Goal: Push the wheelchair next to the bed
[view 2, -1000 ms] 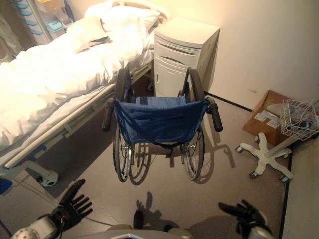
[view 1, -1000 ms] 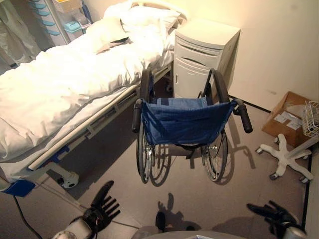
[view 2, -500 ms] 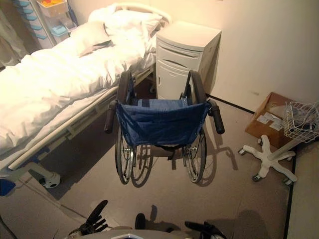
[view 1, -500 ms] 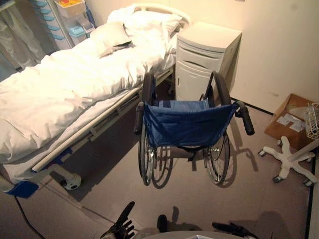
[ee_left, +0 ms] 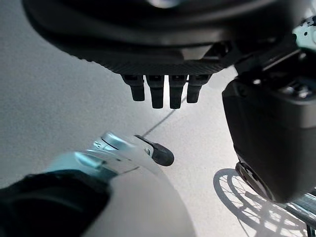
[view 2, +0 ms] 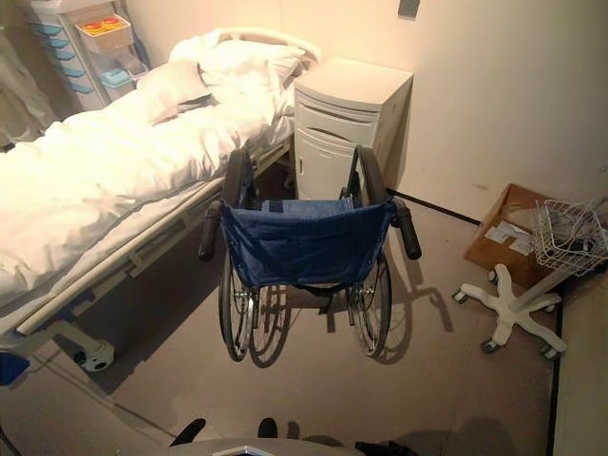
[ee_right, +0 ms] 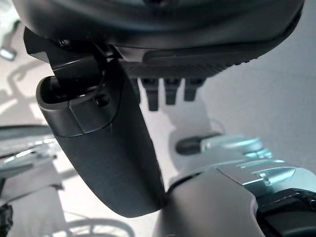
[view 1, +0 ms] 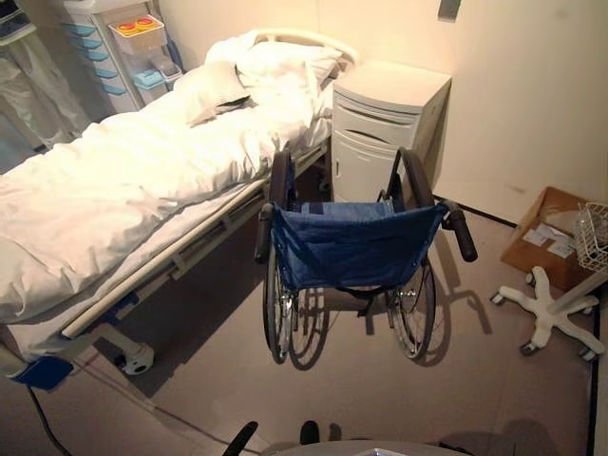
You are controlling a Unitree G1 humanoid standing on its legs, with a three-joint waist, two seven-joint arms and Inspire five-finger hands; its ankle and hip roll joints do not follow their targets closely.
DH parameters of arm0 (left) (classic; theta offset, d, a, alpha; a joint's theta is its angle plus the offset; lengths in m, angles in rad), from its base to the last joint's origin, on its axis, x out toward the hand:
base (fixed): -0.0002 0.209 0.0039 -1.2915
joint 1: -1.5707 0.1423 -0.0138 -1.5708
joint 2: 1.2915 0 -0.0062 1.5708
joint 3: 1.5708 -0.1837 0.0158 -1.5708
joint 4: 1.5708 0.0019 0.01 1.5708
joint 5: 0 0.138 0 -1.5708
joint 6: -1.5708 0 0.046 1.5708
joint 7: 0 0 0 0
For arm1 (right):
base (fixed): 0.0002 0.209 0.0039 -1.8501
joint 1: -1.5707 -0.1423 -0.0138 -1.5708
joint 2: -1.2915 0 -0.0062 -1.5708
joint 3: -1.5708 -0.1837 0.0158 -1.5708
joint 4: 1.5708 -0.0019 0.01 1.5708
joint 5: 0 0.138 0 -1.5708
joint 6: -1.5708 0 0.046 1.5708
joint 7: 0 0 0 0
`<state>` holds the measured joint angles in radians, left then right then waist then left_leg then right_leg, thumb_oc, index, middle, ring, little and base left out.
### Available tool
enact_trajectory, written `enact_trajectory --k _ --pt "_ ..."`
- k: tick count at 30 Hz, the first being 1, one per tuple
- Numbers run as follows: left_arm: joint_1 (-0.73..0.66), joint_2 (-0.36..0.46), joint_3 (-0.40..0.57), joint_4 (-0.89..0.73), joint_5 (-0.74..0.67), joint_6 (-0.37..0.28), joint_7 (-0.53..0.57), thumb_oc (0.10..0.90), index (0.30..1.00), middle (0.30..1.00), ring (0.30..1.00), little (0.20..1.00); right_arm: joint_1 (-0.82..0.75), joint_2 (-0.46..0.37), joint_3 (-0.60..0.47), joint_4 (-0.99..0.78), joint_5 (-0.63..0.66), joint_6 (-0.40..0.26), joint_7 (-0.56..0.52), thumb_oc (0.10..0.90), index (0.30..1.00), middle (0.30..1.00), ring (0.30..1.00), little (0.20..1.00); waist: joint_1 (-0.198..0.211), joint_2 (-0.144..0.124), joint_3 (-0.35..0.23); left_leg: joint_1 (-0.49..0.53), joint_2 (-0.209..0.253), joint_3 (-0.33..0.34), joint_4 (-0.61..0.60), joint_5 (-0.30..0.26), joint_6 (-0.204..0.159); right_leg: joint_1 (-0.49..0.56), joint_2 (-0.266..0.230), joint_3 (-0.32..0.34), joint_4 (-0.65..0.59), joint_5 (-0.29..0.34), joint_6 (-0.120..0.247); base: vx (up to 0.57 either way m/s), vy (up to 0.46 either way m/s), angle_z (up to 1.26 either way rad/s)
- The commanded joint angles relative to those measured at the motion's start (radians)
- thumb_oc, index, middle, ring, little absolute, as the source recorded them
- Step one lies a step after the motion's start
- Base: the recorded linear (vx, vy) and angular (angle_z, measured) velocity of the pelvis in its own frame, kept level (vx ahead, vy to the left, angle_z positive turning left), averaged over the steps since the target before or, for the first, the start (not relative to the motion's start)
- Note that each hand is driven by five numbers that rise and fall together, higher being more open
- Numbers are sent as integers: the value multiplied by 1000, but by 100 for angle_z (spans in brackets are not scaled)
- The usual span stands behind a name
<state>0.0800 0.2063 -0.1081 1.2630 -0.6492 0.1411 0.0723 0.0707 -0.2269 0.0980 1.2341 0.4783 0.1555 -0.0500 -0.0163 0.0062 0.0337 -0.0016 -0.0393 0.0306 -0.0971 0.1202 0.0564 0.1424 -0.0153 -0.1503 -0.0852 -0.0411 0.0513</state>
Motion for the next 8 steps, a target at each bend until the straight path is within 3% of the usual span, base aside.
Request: enact_trajectory --k 1,8 --pt "-61 -26 2 21 34 -4 2 800 900 900 900 900 -27 24 50 47 -41 31 50 800 900 900 900 900 15 -9 11 70 -12 8 17 -94 -52 -86 -47 -15 20 111 46 0 0 0" --pt "-60 -33 -6 41 30 6 -4 800 900 900 900 900 -38 28 49 89 -23 17 48 800 900 900 900 900 21 -3 2 70 -11 5 17 -93 -54 -82 -50 -22 18 111 46 0 0 0"
